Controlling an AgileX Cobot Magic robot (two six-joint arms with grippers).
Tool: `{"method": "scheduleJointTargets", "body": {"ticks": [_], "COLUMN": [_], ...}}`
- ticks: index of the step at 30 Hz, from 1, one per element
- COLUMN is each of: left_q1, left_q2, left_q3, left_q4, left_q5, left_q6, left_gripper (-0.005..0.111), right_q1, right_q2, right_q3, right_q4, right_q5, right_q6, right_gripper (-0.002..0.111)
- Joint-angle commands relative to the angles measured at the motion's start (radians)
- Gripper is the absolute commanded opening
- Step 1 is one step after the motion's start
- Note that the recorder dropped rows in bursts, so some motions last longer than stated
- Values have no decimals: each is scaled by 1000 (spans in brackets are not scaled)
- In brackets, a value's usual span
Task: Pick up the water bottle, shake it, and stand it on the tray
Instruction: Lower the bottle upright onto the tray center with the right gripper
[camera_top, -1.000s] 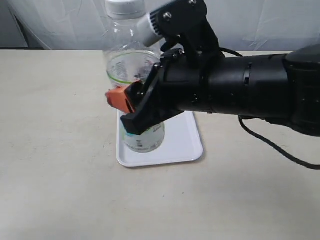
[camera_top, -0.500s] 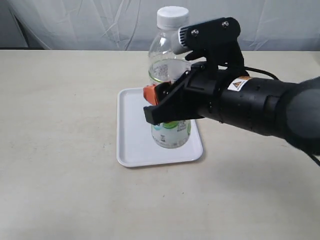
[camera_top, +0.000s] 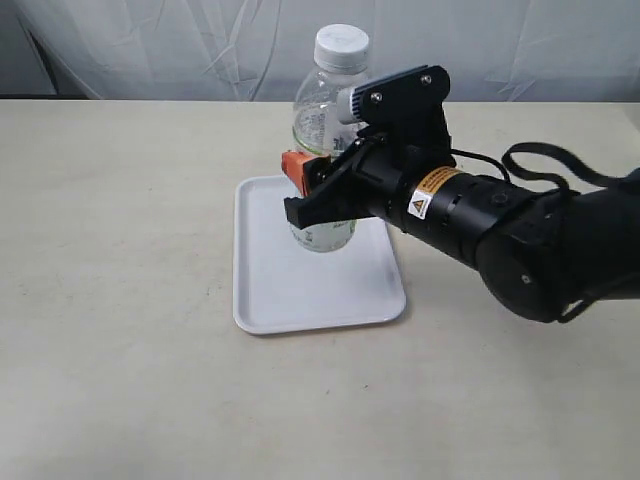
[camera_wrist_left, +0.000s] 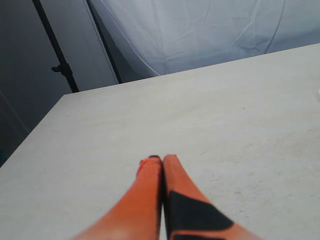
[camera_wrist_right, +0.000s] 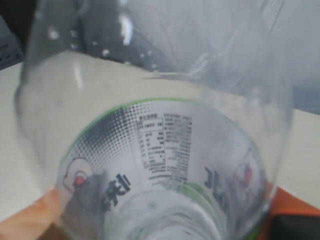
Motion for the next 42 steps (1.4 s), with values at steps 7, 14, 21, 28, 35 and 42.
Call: {"method": "scheduleJointTargets", "body": {"ticks": [7,14,21,28,35,42], "left_q1": [1,1,1,1,1,1], "left_q2": [-4,-4,-4,-4,-4,-4], "left_q3": [2,2,2,2,2,2], "left_q4": [5,5,5,5,5,5], "left_q5": [-13,-13,-13,-13,-13,-13], "left_q6": [-8,-8,-8,-8,-8,-8], "left_gripper": [0,0,0,0,0,0], "right_q1": [-46,-46,-46,-46,-46,-44], "right_q2": [256,323,344,344,344,344], "right_q3": [-86,-88,-88,-88,-88,-88], "right_q4": [-63,-31,35,30,30,32], "right_q5": [-224,-362,-345,-331,-319,-295], "right_q6": [0,0,-65,-87,-87,-75], "right_gripper": [-1,-1,-1,21,78,83]}}
